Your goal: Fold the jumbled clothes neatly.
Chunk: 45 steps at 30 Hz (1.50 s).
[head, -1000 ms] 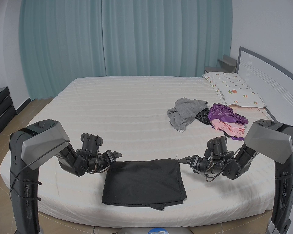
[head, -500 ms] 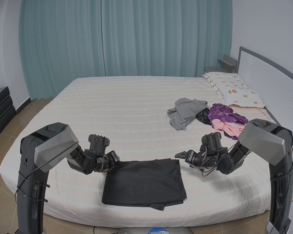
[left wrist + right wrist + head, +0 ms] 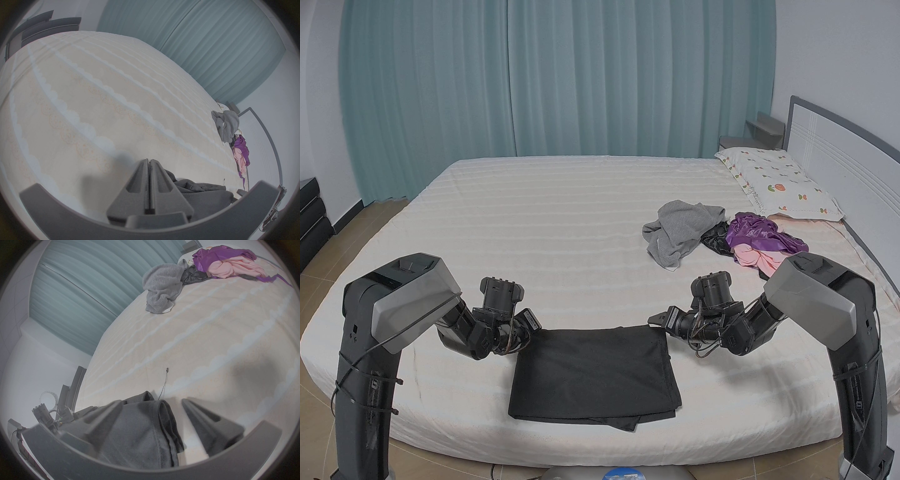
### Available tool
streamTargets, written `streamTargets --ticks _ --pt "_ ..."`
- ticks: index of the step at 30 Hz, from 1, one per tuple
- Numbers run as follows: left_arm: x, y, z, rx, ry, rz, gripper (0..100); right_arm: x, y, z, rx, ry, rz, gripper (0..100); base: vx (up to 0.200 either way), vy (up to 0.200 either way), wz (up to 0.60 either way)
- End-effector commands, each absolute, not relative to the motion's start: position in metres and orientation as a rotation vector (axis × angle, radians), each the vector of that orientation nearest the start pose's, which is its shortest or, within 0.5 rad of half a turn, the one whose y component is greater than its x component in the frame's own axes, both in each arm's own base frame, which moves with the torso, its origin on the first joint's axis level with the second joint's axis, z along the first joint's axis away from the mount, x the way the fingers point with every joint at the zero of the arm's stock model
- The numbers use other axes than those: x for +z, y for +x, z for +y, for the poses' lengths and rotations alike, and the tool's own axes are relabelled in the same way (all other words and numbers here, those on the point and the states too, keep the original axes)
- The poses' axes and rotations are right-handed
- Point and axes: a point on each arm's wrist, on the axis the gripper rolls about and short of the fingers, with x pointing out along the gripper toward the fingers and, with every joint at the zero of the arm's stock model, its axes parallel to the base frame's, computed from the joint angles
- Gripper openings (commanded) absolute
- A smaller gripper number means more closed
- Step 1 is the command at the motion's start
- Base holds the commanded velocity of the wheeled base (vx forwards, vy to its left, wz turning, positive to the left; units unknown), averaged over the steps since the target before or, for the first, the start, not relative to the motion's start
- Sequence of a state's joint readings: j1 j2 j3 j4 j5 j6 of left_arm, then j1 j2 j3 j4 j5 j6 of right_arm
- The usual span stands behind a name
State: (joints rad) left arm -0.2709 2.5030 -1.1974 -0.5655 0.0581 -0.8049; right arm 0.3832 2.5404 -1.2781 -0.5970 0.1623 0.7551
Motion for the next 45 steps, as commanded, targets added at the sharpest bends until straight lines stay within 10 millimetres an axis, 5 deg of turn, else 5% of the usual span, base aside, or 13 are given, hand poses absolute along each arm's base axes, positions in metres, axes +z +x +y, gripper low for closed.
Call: streamTargets --ticks 1,22,23,24,25,34,39,45 --pt "-0.039 0.419 -0.115 0.102 -0.644 0.768 0 -0.047 0.423 0.173 0.240 0.635 0.836 0 0.000 0.000 0.00" --pt "-0.040 0.418 -0.116 0.103 -0.639 0.776 0 -0.041 0.434 0.161 0.187 0.645 0.788 0 0.000 0.000 0.00" --pt "-0.040 0.418 -0.116 0.104 -0.641 0.776 0 -0.042 0.433 0.162 0.188 0.642 0.790 100 0.000 0.000 0.00" --pt "-0.040 0.418 -0.116 0.105 -0.642 0.776 0 -0.041 0.433 0.162 0.188 0.644 0.790 100 0.000 0.000 0.00" --pt "-0.040 0.418 -0.116 0.103 -0.643 0.776 100 -0.041 0.432 0.161 0.187 0.645 0.790 100 0.000 0.000 0.00" --pt "-0.023 0.408 -0.106 0.115 -0.735 0.766 100 -0.002 0.408 0.138 0.171 0.675 0.779 100 0.000 0.000 0.00" --pt "-0.012 0.381 -0.096 0.049 -0.793 0.780 100 0.015 0.383 0.120 0.111 0.803 0.773 100 0.000 0.000 0.00" --pt "-0.020 0.353 -0.091 -0.079 -0.751 0.734 100 0.005 0.361 0.106 0.054 0.903 0.786 100 0.000 0.000 0.00"
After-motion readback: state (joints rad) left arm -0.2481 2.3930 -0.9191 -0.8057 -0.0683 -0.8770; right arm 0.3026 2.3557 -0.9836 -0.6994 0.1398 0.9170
